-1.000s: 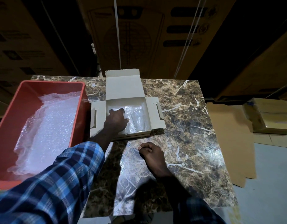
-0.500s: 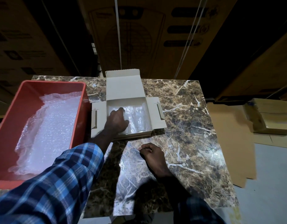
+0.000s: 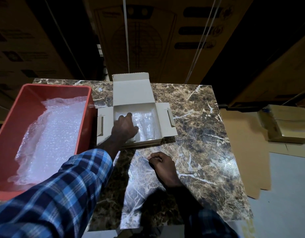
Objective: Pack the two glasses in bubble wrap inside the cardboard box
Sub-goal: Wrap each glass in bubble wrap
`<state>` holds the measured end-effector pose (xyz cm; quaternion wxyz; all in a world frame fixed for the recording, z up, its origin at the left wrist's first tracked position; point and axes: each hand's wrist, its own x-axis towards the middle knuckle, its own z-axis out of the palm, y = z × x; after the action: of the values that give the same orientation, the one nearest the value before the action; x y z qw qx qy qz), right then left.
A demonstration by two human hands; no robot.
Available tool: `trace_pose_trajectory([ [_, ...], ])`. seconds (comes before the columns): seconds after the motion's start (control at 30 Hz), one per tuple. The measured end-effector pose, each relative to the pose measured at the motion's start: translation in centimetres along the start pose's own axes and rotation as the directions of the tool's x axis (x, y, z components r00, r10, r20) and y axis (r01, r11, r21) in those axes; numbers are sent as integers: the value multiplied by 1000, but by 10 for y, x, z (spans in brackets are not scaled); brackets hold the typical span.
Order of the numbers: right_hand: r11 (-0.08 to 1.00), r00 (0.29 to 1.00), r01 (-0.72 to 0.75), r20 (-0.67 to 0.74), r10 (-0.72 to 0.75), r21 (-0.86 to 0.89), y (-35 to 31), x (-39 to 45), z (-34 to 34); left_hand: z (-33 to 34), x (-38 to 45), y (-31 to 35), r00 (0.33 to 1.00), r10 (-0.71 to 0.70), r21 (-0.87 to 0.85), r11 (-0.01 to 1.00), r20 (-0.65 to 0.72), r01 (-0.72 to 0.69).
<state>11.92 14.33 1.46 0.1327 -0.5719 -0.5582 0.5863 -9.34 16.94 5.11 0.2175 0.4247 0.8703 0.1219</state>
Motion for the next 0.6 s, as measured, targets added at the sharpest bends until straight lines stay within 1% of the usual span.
trace_pose_trajectory([
  [0.27, 1000, 1000, -3, -3, 3, -3, -3, -1, 1, -1, -5, 1, 995, 35, 3, 999, -92, -34],
  [0.33, 1000, 1000, 0, -9, 0, 3, -4, -2, 1, -5, -11, 4, 988, 59, -16, 998, -144, -62],
  [0.37, 1000, 1000, 4, -19, -4, 4, -5, -2, 1, -8, -14, 5, 978, 85, -31, 995, -190, -93],
  [0.43, 1000, 999, 16, -46, -16, 16, -7, -3, 0, -14, -21, 8, 942, 156, -48, 983, -297, -178],
  [0.53, 998, 995, 42, -88, -39, 37, -14, -4, -1, -16, -41, 7, 867, 257, -49, 951, -427, -306],
  [0.6, 993, 982, 117, -148, -116, 0, -21, -6, -3, -11, -64, 4, 817, 306, -40, 928, -490, -371],
])
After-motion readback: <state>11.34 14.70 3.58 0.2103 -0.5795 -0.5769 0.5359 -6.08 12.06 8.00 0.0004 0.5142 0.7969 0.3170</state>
